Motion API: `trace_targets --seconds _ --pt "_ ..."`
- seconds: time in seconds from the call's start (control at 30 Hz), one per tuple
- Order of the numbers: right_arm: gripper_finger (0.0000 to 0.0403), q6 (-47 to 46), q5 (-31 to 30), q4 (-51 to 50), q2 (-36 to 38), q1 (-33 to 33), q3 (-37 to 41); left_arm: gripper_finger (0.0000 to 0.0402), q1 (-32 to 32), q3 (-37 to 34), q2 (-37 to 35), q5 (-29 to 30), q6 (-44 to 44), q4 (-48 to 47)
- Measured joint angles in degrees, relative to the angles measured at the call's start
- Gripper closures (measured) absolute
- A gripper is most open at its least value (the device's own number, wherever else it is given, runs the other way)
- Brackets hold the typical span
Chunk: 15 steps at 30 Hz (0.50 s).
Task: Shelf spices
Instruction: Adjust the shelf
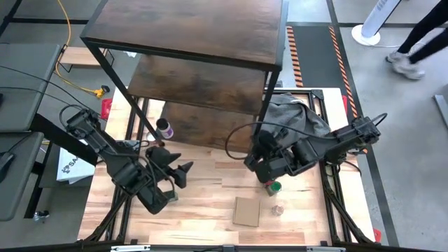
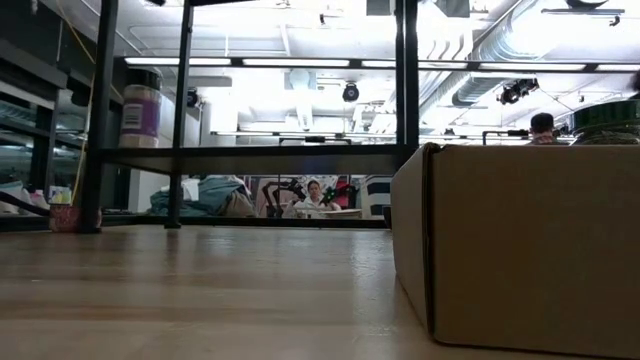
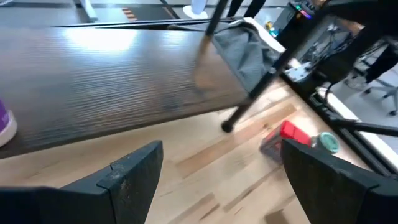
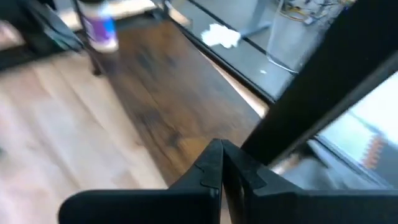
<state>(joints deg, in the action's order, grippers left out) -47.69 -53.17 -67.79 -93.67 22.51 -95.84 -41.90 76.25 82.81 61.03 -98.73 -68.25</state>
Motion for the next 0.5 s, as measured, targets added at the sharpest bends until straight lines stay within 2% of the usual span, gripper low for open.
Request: trace_targets --seconds 0.23,0.5 --pt "0.0402 2.71 1.50 -8.87 0.70 -3.48 0.00 0.0080 3.29 0.00 0.00 1.26 10.59 13.33" --pt "0.0403 2.77 -0.01 -15.94 3.28 -6.48 0.05 0.0080 6.38 0.00 0.00 0.98 28.23 31.14"
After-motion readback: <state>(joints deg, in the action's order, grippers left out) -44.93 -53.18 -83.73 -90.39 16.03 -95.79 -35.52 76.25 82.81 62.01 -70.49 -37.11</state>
